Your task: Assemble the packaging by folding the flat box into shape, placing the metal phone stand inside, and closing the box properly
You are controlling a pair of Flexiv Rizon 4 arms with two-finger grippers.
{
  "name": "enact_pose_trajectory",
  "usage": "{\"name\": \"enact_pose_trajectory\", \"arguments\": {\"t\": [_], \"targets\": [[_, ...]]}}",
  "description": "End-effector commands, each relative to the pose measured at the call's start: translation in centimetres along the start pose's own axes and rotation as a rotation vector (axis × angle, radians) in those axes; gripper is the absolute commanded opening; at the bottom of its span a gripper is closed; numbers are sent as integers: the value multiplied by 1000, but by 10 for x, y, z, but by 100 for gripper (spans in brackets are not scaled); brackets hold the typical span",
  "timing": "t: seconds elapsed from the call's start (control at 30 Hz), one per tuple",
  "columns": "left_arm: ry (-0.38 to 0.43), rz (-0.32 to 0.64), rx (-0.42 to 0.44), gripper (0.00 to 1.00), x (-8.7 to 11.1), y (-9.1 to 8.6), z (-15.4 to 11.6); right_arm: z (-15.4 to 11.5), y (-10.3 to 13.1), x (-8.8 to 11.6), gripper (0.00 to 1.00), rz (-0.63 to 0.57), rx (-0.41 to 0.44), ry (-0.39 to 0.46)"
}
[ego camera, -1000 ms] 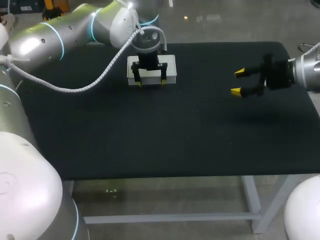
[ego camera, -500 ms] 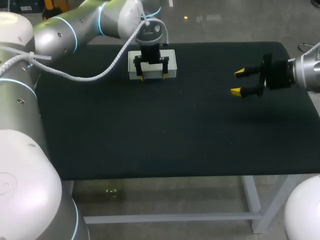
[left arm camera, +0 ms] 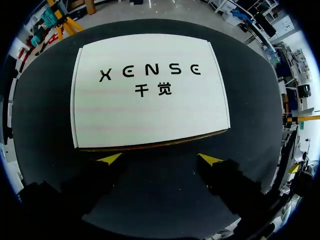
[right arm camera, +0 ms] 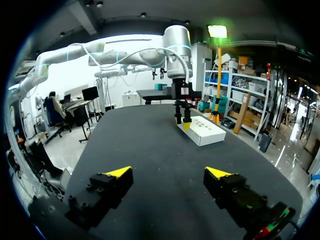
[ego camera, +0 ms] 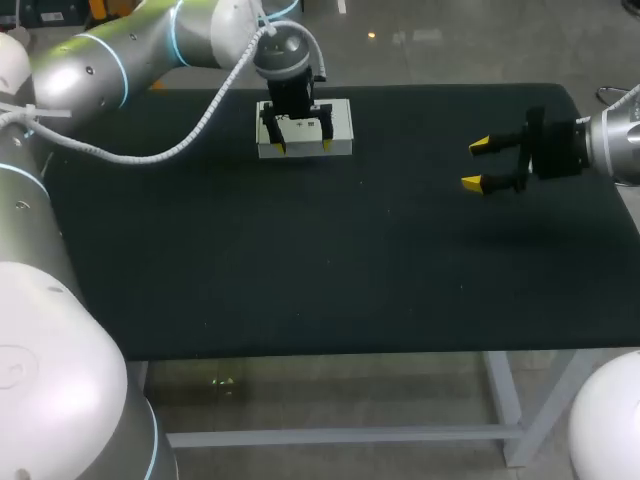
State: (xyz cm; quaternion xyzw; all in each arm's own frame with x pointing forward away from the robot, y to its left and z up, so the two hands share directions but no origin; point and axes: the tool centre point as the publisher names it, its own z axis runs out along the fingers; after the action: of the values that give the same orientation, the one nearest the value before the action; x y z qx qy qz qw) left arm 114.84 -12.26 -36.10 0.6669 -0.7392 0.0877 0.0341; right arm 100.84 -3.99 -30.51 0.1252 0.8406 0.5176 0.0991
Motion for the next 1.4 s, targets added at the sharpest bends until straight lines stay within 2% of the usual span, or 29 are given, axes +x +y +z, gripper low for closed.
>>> {"name": "enact_pose_trajectory", "arguments": {"t": [0.03, 0.27, 0.37, 0.6, 0.83, 1.17, 1.4], "targets": [[95, 54, 294, 100, -14, 58, -37, 0, 0, 0, 100, -1, -2, 1], [214, 117, 437, 100, -26, 89, -55, 0, 0, 0, 100, -1, -2, 1], [265, 140, 468, 100, -33, 99, -61, 0, 0, 0, 100, -1, -2, 1], [271, 180, 577, 100, -40, 121, -69, 0, 0, 0, 100, -1, -2, 1], [296, 205, 674, 100, -46, 134, -73, 0, 0, 0, 100, -1, -2, 1], [383, 288, 698, 100, -55, 147, -82, 0, 0, 0, 100, -1, -2, 1], [410, 345, 708, 100, -58, 154, -87, 0, 0, 0, 100, -1, -2, 1]]}}
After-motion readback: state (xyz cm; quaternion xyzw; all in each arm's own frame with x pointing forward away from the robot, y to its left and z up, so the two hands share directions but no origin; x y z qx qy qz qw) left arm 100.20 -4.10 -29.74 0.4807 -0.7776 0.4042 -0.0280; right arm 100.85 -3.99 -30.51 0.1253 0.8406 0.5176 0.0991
